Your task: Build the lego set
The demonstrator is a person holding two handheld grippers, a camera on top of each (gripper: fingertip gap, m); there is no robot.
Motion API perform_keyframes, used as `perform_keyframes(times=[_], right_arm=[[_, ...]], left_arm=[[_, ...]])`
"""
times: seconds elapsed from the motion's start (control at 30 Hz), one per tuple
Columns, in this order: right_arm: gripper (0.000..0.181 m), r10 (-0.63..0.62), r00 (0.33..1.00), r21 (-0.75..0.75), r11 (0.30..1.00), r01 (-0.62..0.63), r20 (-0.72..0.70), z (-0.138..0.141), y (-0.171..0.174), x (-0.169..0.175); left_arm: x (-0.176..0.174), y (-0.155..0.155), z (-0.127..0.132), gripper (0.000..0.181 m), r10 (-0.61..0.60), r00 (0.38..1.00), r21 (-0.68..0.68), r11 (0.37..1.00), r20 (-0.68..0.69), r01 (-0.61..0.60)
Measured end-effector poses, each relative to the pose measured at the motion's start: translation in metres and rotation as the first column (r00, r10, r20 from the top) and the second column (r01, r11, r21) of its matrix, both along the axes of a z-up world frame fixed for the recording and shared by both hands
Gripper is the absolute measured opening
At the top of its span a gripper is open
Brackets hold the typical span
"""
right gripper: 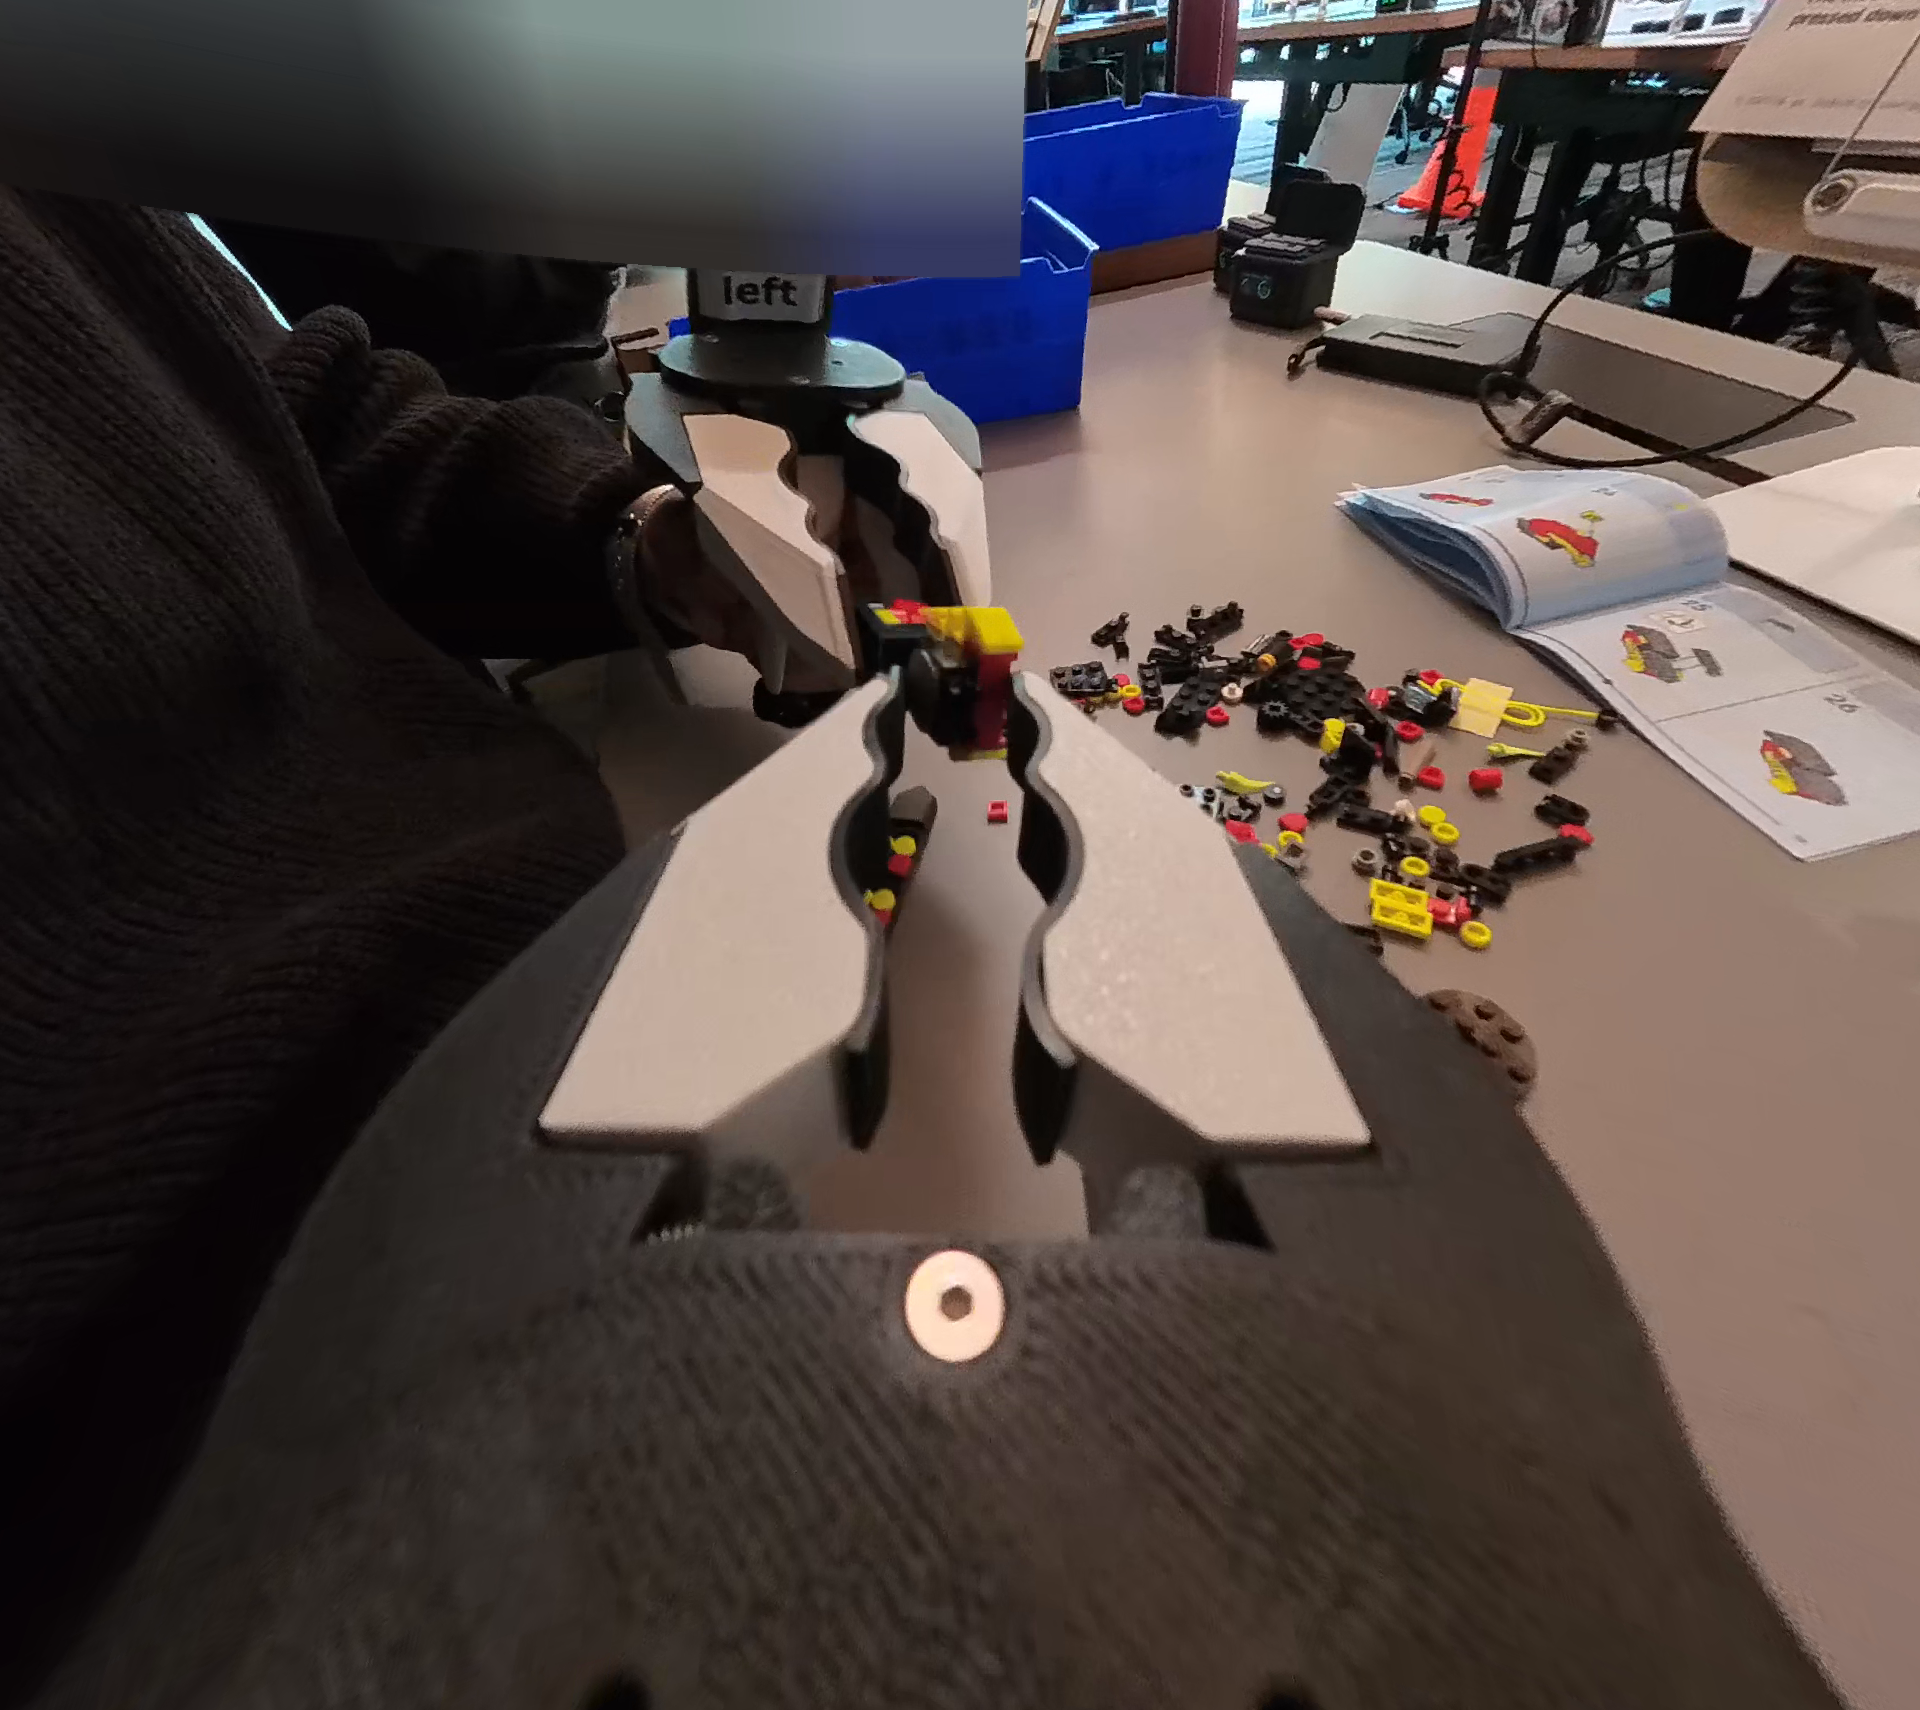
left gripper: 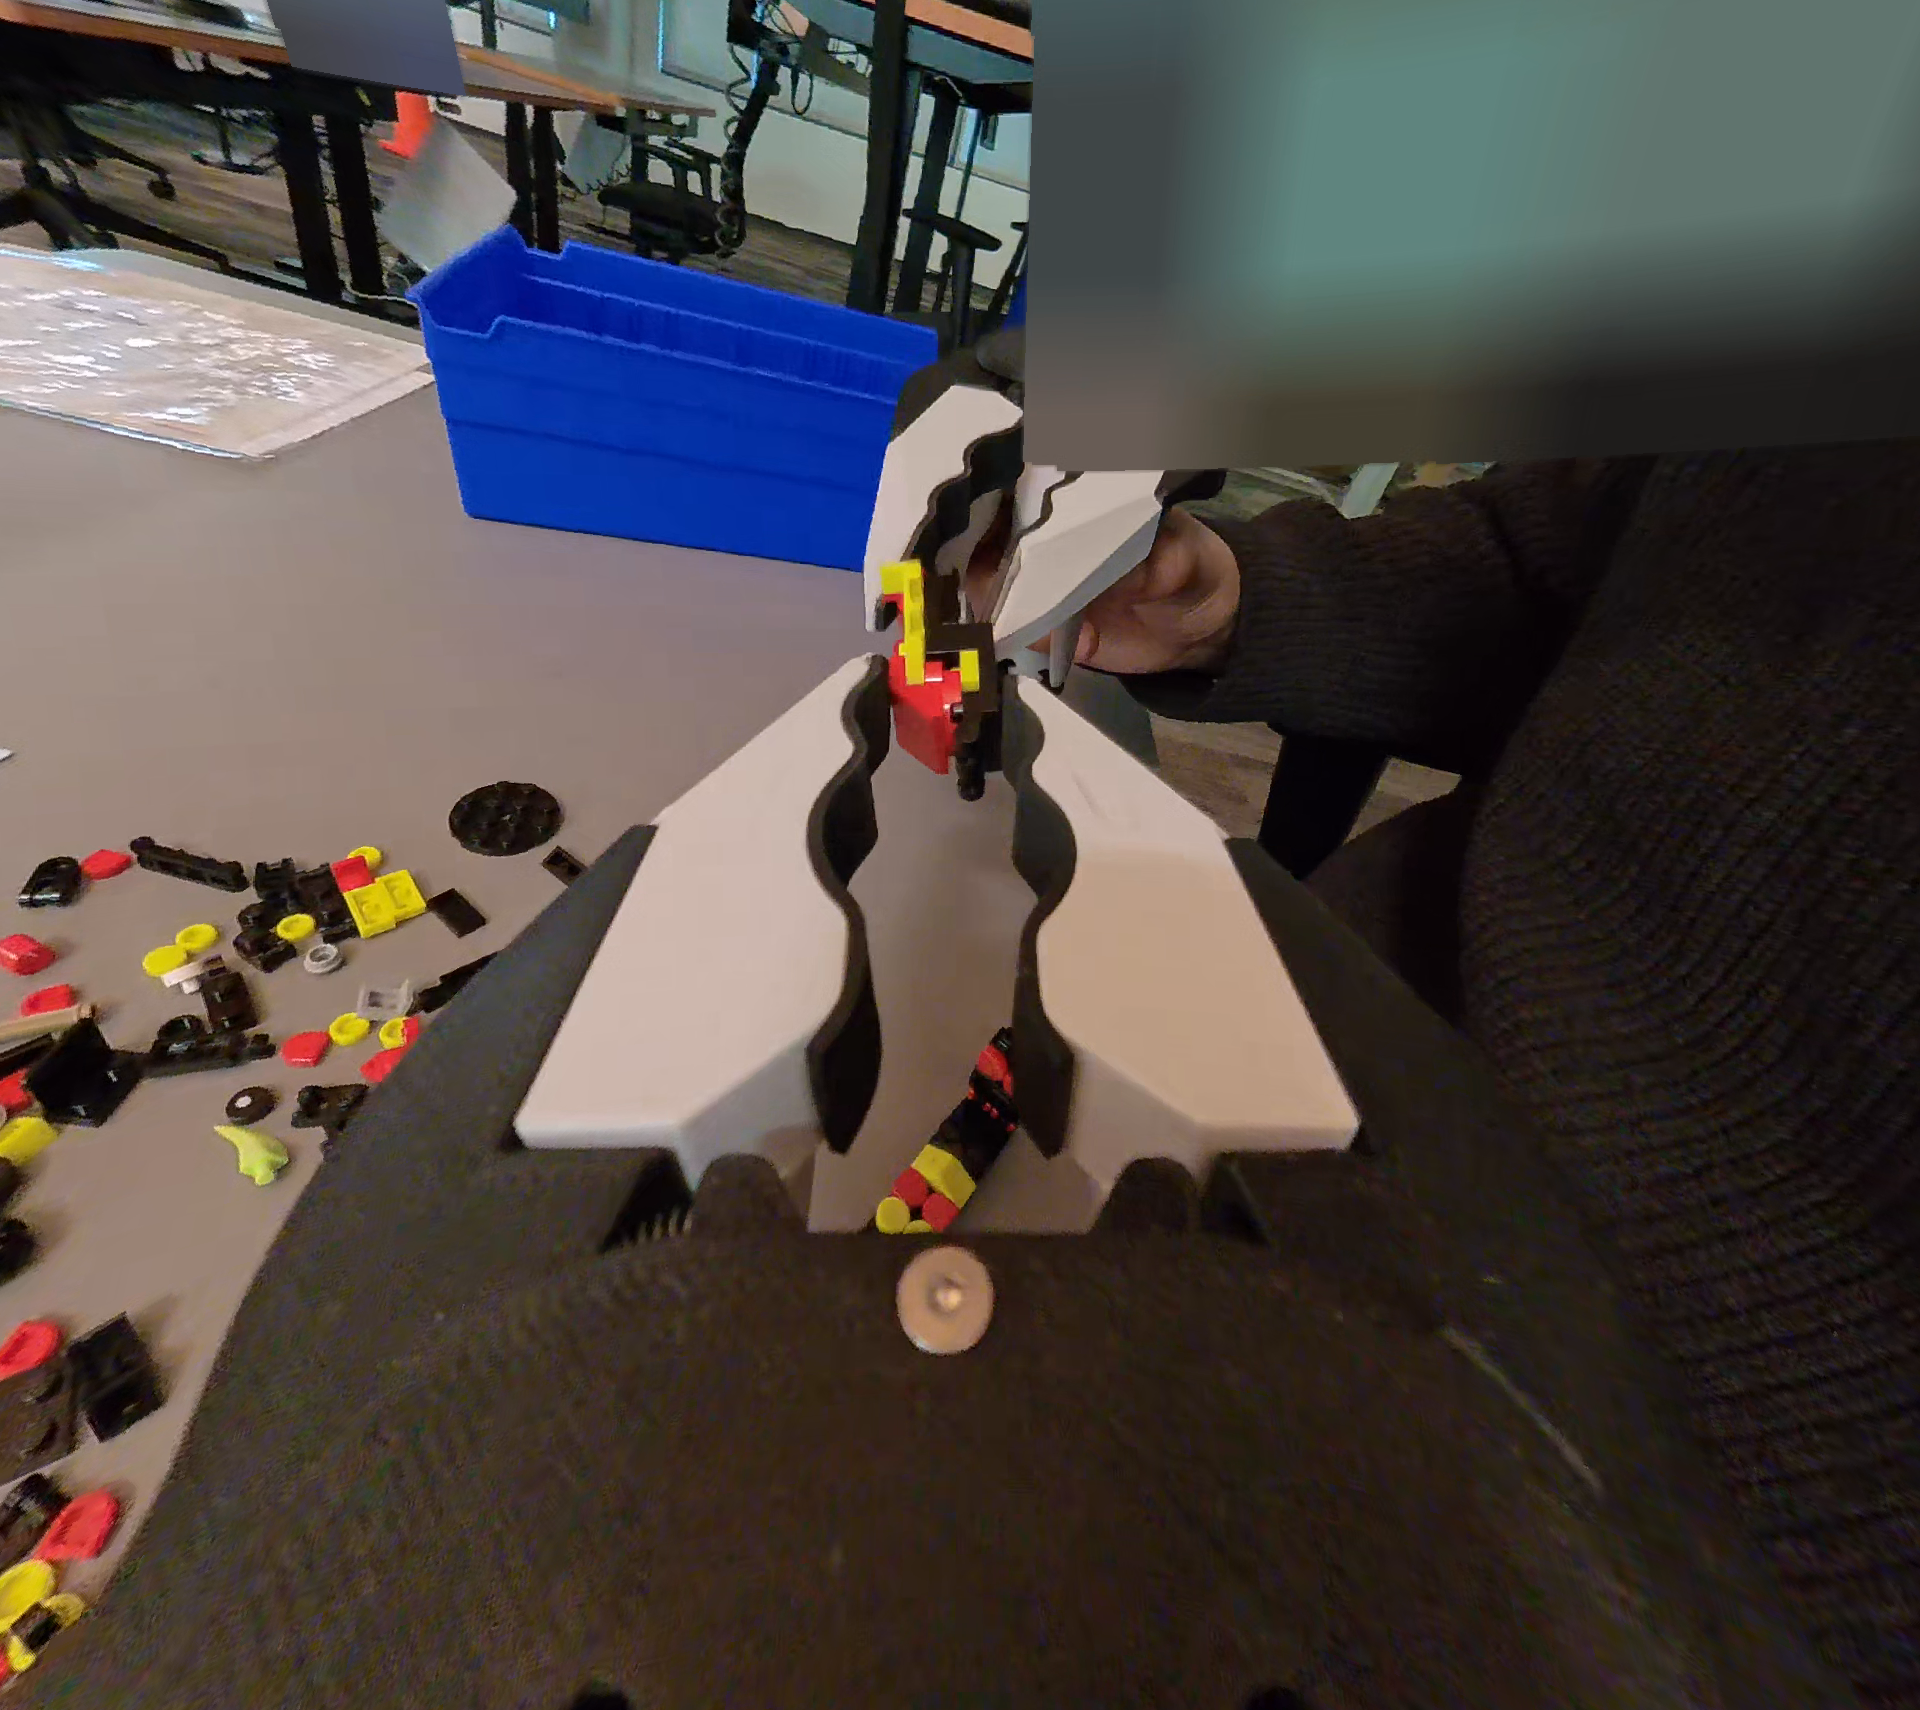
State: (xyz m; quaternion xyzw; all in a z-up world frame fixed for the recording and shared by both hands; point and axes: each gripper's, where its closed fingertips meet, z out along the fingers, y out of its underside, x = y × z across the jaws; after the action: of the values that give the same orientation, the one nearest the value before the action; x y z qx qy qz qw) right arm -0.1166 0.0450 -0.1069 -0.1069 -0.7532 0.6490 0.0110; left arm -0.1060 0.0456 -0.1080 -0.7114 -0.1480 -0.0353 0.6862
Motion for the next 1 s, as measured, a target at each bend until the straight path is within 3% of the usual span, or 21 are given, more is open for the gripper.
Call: perform_keyframes(times=[0.7,0.87,1.0], right_arm=[[0.016,-0.036,0.998,0.08,0.996,0.031,0.058,-0.009,0.003,-0.001],[0.017,-0.047,0.999,0.062,0.997,0.046,0.019,-0.006,0.0,-0.003],[0.022,-0.017,1.0,0.003,1.0,0.017,-0.015,0.002,-0.003,0.0]], left_arm=[[0.0,0.004,-0.01,0.018,0.05,0.997,-0.101,0.993,-0.055,-0.055],[-0.002,0.0,-0.007,0.018,0.05,0.993,-0.108,0.992,-0.11,-0.062],[-0.003,-0.003,0.0,0.017,0.026,0.999,-0.051,0.998,-0.046,-0.029]])
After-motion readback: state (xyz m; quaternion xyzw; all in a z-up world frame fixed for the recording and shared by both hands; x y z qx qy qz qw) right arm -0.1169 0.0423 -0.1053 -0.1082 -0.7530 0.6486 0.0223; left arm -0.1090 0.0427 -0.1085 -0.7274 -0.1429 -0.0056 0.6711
